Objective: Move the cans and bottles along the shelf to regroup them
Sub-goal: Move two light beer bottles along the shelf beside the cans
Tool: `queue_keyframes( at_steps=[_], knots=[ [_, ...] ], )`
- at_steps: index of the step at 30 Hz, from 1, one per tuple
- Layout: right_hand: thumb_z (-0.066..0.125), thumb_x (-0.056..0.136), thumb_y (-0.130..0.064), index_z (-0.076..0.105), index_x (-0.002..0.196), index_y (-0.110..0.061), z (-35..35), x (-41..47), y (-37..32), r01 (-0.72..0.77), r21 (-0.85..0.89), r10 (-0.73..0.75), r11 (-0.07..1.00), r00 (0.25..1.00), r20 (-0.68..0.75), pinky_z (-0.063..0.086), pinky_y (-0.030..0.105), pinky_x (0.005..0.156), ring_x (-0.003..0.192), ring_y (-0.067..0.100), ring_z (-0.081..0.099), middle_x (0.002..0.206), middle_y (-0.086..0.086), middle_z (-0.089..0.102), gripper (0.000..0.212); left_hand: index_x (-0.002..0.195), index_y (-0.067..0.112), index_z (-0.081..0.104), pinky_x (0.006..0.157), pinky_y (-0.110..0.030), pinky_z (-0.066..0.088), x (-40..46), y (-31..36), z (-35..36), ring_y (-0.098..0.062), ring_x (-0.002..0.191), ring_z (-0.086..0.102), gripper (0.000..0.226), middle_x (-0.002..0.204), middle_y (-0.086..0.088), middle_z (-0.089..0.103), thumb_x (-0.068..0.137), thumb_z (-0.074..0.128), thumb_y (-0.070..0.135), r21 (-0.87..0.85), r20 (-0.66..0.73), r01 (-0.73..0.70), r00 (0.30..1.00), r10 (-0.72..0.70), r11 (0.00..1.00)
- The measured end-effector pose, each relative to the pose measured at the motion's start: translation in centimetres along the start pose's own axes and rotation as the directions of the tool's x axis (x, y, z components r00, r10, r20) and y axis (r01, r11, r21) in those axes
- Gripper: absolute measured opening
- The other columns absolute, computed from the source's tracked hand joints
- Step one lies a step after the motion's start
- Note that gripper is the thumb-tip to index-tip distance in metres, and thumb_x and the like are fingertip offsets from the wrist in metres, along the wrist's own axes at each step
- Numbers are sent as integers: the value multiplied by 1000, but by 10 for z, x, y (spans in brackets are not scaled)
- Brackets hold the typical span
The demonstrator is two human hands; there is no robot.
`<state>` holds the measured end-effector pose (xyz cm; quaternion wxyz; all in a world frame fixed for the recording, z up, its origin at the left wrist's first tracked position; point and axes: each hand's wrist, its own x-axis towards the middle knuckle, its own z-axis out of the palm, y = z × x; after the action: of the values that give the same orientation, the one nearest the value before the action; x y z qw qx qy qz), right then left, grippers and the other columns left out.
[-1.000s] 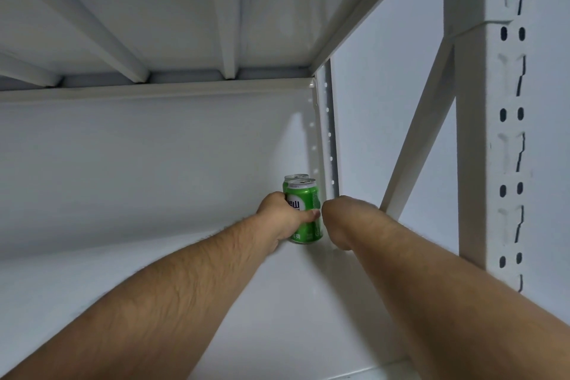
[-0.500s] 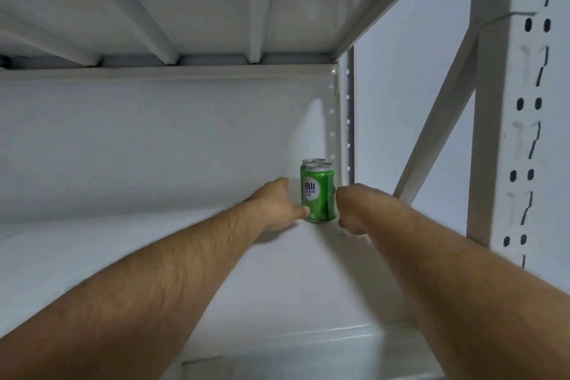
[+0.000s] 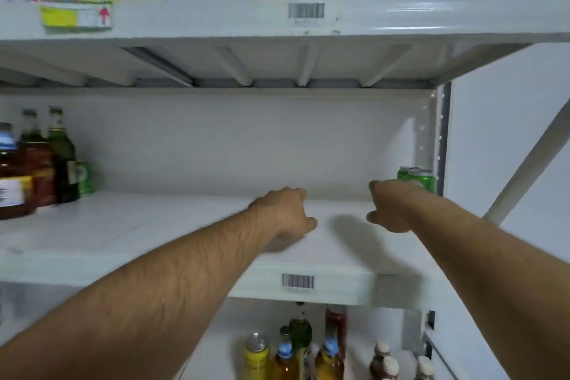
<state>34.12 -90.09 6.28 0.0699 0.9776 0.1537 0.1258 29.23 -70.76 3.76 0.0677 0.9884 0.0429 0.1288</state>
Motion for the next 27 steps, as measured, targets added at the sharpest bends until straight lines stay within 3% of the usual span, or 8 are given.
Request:
queue_keyframes(
  at_steps=[4, 13, 20, 27],
  knots=[
    [53, 99, -43, 36, 148, -11, -16, -20, -107, 162, 35, -161, 986, 987, -26, 45, 42, 104, 131, 31, 50, 145, 10, 49, 61, 166, 23, 18, 121, -41, 35, -60, -87, -25, -29, 153, 35, 81, 172, -1, 25, 100, 54, 54, -35, -29, 108, 994, -109, 994],
    [54, 99, -42, 38, 145, -13, -57, -65, -317, 479, 104, -465, 872, 876, -128, 48, 39, 98, 124, 27, 54, 138, 5, 53, 57, 166, 24, 19, 121, -38, 35, -193, -254, -74, -27, 153, 35, 81, 172, -2, 26, 100, 56, 51, -91, -95, 389, 913, -397, 917],
    [55, 98, -44, 42, 140, -12, -80, -68, -423, 590, 156, -569, 792, 807, -160, 48, 36, 85, 114, 28, 56, 128, 8, 57, 54, 165, 26, 21, 120, -42, 37, -243, -341, -92, -25, 152, 36, 78, 171, 1, 28, 101, 58, 48, -206, -118, 527, 823, -556, 824],
    [57, 99, -39, 47, 136, -12, -84, -35, -499, 636, 209, -599, 742, 771, -216, 43, 31, 78, 101, 23, 55, 123, 6, 59, 47, 164, 26, 27, 115, -39, 40, -233, -412, -103, -24, 148, 41, 74, 166, 2, 37, 101, 62, 42, -272, -187, 569, 760, -623, 776]
  ],
)
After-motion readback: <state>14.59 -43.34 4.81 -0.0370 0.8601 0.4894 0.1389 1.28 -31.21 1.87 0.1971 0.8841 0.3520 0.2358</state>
